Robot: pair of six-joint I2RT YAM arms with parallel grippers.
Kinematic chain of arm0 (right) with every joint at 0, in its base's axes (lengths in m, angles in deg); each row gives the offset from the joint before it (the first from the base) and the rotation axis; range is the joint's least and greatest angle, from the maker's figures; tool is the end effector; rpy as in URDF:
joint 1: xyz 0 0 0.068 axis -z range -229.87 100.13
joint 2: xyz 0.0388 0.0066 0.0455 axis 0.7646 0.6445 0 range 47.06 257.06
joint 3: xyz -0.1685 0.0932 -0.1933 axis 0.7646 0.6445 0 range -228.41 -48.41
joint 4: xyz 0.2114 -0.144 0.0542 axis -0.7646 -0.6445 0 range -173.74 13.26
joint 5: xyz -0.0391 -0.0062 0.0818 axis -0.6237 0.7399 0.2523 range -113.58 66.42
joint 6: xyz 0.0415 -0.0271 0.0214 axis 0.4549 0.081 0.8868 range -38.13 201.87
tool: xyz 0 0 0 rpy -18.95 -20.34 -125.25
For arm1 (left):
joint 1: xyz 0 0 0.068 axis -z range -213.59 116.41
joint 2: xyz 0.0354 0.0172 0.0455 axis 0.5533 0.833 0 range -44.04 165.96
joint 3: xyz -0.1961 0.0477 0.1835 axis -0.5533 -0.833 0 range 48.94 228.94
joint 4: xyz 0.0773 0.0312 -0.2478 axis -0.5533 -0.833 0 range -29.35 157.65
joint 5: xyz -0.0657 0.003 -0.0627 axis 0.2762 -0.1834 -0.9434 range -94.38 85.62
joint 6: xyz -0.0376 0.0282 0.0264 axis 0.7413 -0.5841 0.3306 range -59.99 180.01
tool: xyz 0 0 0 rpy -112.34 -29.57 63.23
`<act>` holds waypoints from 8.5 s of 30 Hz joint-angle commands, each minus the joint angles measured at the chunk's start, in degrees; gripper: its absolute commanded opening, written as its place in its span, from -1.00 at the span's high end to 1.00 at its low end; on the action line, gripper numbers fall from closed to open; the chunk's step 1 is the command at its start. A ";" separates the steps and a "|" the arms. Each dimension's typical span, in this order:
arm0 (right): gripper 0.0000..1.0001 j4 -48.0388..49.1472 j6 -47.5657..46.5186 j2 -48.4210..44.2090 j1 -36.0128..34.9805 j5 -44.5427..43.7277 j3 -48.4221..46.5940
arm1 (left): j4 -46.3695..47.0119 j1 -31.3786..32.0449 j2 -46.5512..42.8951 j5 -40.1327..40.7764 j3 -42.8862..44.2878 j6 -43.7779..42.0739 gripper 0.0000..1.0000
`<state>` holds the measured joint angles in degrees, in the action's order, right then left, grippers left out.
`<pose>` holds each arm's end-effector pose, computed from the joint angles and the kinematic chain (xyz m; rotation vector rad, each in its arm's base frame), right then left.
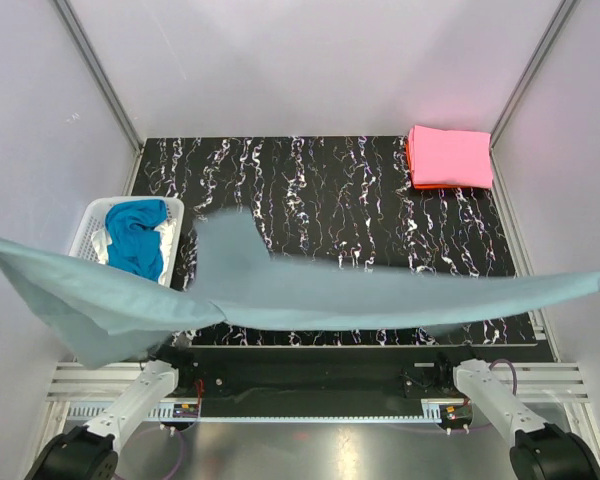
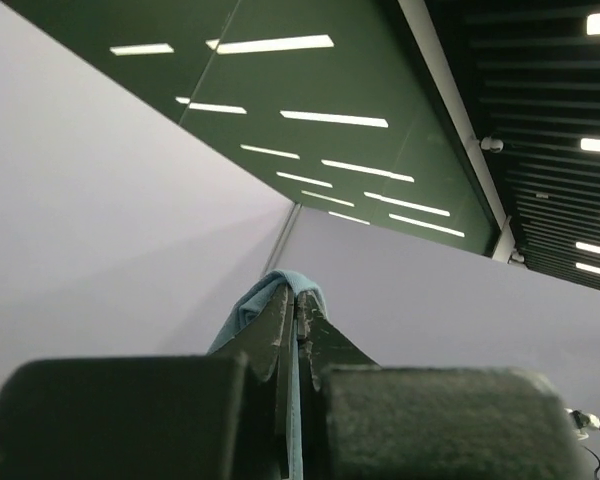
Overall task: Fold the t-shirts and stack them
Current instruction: Flatten the tshirt out, then fold the tshirt
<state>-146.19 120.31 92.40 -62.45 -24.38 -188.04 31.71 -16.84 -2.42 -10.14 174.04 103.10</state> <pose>-0.1407 -0.0318 0.5871 0.2746 1.1389 0.7819 -0.1305 0.0356 0.6198 -0.0790 0.7789 -1.0307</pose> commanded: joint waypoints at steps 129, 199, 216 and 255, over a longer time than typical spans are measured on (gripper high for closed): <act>1.00 73.49 -12.60 69.88 15.74 5.45 43.22 | 40.86 -5.77 72.37 16.12 -16.29 -38.17 1.00; 1.00 46.95 -18.66 66.54 19.26 -3.68 53.76 | -3.69 -5.50 52.33 9.37 -50.13 -13.39 1.00; 1.00 45.90 -17.96 68.30 19.52 -5.09 52.62 | -0.62 -1.90 52.33 6.37 -58.21 -11.71 1.00; 0.26 28.49 0.40 52.40 19.79 -12.64 74.14 | 6.41 0.74 43.54 2.41 -78.07 -8.55 0.03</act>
<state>-119.04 116.88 149.18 -42.93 -35.29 -116.46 35.14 -16.14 41.76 -8.89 96.41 92.98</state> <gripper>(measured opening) 0.371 0.489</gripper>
